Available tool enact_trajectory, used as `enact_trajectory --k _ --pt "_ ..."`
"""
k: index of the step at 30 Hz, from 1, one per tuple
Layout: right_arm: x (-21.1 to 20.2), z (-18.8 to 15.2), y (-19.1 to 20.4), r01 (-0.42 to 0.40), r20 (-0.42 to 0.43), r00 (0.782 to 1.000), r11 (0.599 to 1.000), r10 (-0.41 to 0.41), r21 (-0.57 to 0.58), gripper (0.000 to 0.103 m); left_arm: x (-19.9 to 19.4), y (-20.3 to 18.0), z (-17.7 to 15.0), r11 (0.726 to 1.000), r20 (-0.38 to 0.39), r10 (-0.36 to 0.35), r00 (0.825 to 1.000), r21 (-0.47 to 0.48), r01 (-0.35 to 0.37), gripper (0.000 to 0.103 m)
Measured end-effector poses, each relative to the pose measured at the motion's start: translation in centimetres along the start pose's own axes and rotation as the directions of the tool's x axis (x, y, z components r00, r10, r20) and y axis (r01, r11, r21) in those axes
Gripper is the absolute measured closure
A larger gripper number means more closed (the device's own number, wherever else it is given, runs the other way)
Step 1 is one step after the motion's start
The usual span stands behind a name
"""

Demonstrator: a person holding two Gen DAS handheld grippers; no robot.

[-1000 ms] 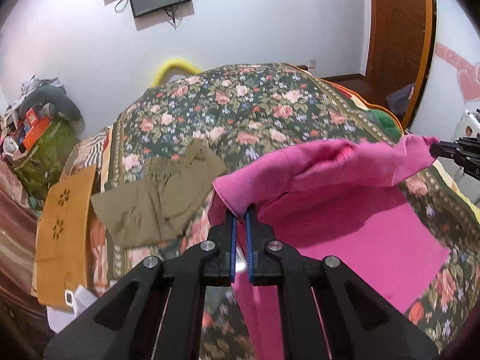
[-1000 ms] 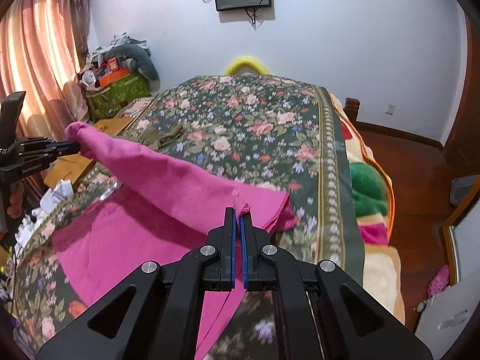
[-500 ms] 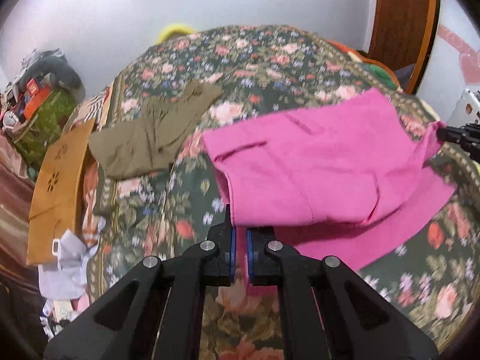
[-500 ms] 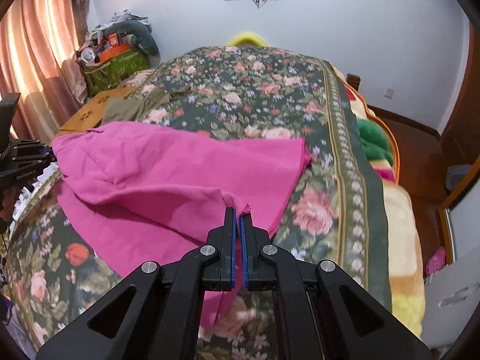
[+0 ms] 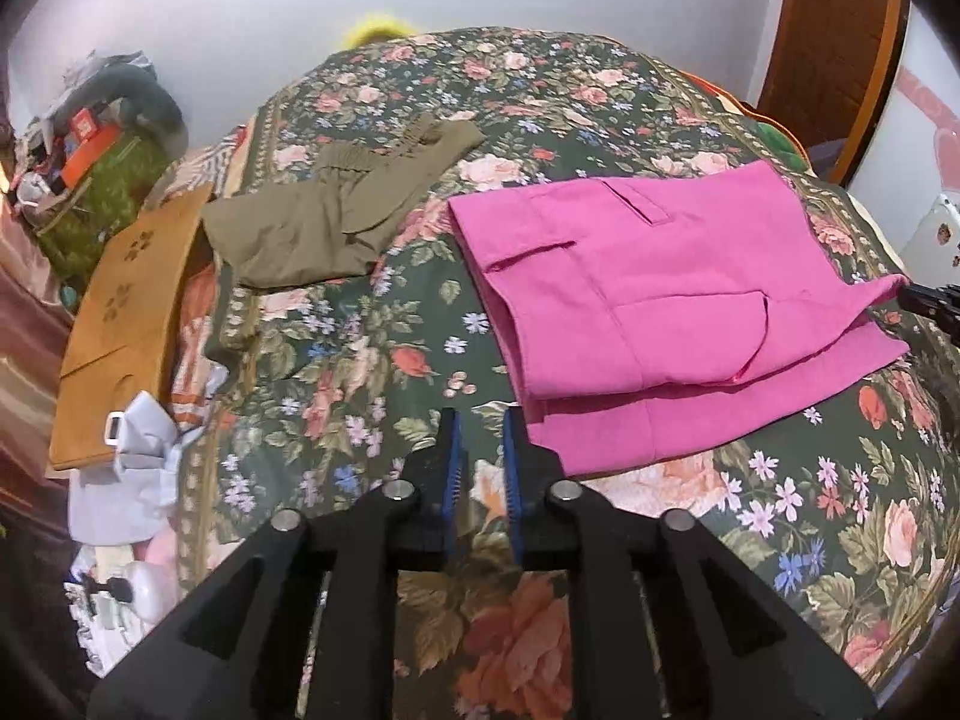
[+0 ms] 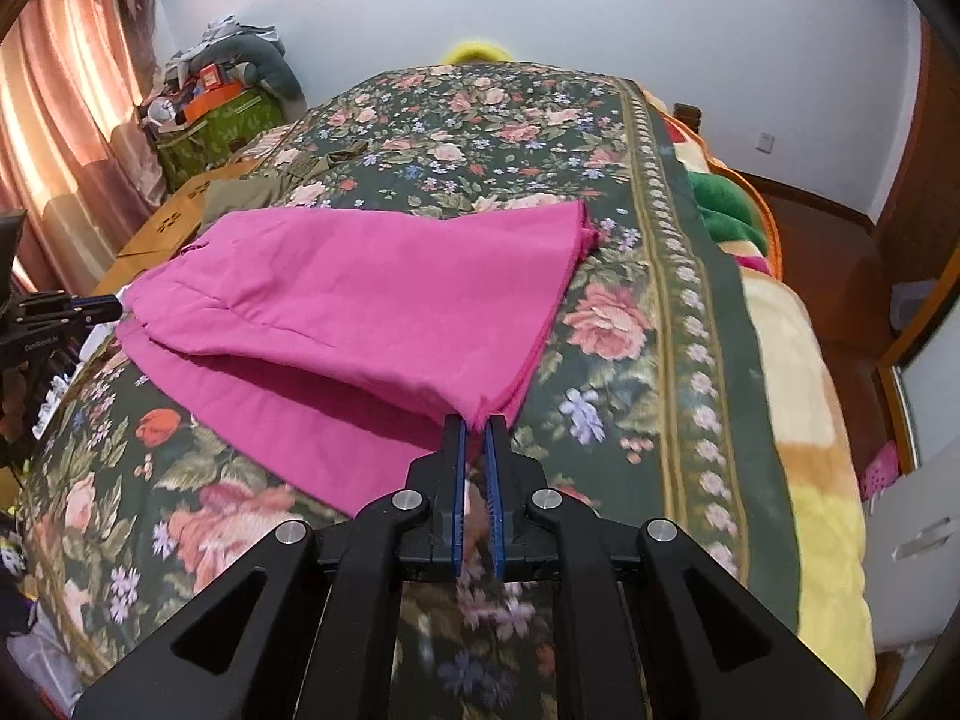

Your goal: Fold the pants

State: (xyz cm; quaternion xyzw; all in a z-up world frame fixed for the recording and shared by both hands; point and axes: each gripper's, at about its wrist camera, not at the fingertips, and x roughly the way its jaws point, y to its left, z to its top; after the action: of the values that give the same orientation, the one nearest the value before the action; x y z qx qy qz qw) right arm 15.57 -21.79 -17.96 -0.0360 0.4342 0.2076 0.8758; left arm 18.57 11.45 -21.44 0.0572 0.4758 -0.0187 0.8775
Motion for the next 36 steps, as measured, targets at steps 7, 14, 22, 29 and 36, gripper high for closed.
enact_trajectory --k 7,14,22,29,36 --pt "-2.9 0.5 -0.1 0.017 0.071 0.997 0.999 -0.02 0.043 0.057 -2.3 -0.7 0.7 1.0 0.047 0.013 0.999 0.002 -0.013 0.023" --pt "-2.5 2.5 3.4 -0.05 0.083 0.995 0.996 0.056 -0.069 0.043 -3.0 -2.4 2.4 0.999 0.057 -0.048 0.997 -0.001 0.048 0.015" --pt "2.9 3.0 7.6 -0.132 -0.049 0.991 0.972 0.125 -0.193 0.043 -1.5 -5.9 3.1 0.994 0.016 -0.058 0.998 0.097 0.056 0.015" --pt "5.3 2.8 8.6 -0.176 -0.109 0.982 0.958 0.155 -0.226 0.049 -0.3 -8.4 2.9 0.98 0.022 -0.076 0.997 0.186 0.071 0.015" --pt "5.5 3.5 9.3 -0.233 -0.108 0.971 0.952 0.214 -0.201 0.094 1.3 -10.6 3.2 0.963 0.026 -0.09 0.996 0.256 0.081 0.016"
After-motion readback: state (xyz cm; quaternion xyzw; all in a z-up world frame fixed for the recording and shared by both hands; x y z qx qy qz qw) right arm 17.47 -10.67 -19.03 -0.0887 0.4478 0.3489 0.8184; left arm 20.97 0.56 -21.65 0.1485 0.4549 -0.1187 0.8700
